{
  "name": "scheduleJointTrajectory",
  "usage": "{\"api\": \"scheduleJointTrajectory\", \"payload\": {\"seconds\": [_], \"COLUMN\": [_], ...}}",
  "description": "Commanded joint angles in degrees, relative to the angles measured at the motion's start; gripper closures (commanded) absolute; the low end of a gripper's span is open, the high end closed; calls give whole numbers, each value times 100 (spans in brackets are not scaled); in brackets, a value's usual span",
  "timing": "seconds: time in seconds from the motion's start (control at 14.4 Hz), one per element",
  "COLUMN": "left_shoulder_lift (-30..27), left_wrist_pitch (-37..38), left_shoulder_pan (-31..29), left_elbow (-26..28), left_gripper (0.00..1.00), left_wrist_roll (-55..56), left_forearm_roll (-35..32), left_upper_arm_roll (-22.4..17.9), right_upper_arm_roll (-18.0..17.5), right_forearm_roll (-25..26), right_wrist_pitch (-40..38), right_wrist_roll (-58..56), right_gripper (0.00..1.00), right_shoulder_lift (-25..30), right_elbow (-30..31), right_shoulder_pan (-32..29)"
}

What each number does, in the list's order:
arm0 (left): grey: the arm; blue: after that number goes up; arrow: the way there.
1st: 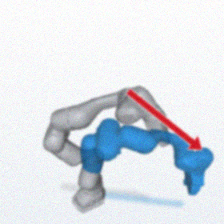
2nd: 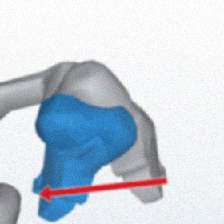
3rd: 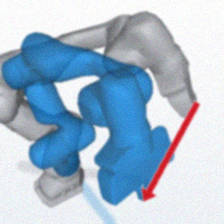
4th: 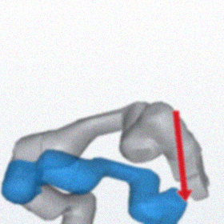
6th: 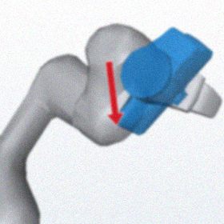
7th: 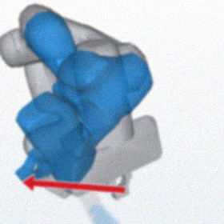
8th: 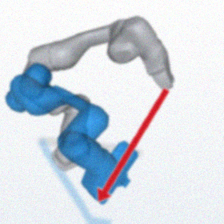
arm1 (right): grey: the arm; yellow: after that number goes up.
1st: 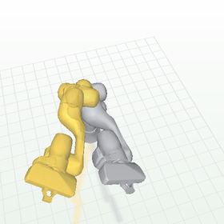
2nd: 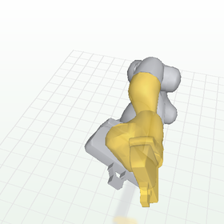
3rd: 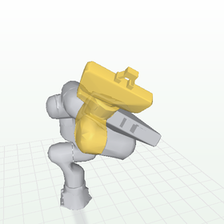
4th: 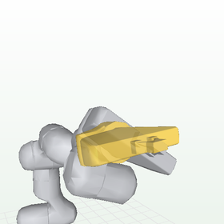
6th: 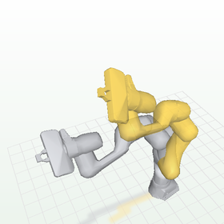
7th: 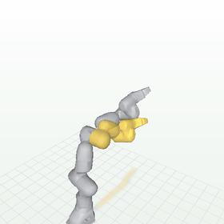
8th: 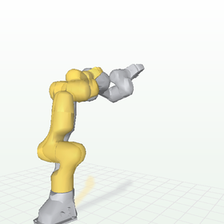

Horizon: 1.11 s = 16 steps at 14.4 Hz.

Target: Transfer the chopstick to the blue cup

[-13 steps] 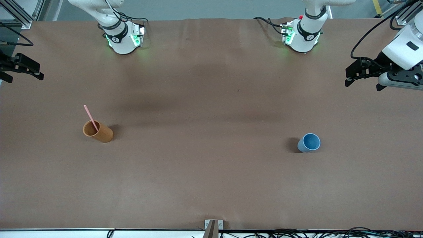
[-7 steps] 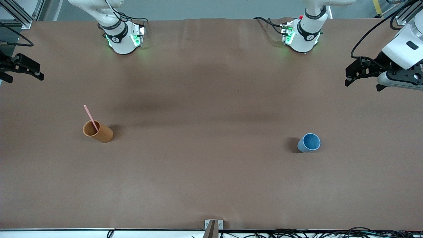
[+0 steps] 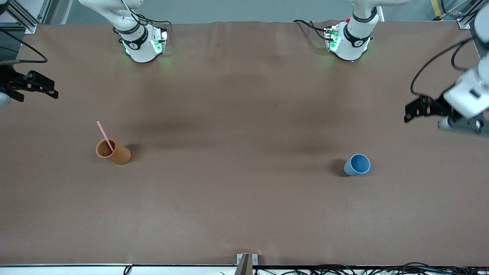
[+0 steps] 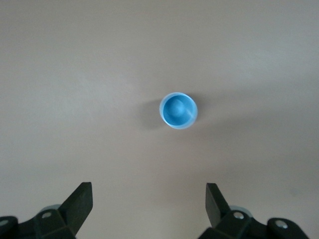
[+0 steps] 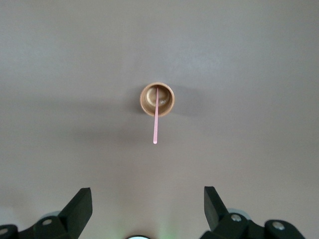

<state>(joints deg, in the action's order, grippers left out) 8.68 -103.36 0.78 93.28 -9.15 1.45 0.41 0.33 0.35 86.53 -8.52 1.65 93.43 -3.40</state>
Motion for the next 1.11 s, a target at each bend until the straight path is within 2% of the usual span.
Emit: {"api": "scheduleJointTrajectory", "payload": {"seconds": [0.0,0.21,0.49,0.76,0.9,1.04], "left_shoulder_lift": [861,1346,1504,1619,1698,1742], "left_wrist_pitch": [-753,-1693,-3283,-3366,-3366,-3366], "left_shoulder_pan": [-131,-52,54,71,63,54], "left_elbow": [-12,391,1437,1535,1536,1527], "left_gripper": [0,0,0,0,10,34], "left_wrist_roll": [0,88,97,335,334,326], "left_forearm_roll": [109,662,681,681,681,681], "left_upper_arm_roll": [47,73,152,161,161,161], "right_upper_arm_roll": [-16,-7,-16,-24,-24,-24], "right_forearm_roll": [-61,-70,-70,-70,-70,-79], "right_wrist_pitch": [502,1346,2524,3148,3360,3676], "right_wrist_roll": [-88,-79,-79,-79,-71,-79], "right_gripper": [3,5,7,14,18,22], "right_shoulder_lift": [203,546,898,942,969,1021], "right_elbow": [761,1736,2915,3443,3681,3971], "right_shoulder_pan": [-125,-126,-90,-29,-20,-20]}}
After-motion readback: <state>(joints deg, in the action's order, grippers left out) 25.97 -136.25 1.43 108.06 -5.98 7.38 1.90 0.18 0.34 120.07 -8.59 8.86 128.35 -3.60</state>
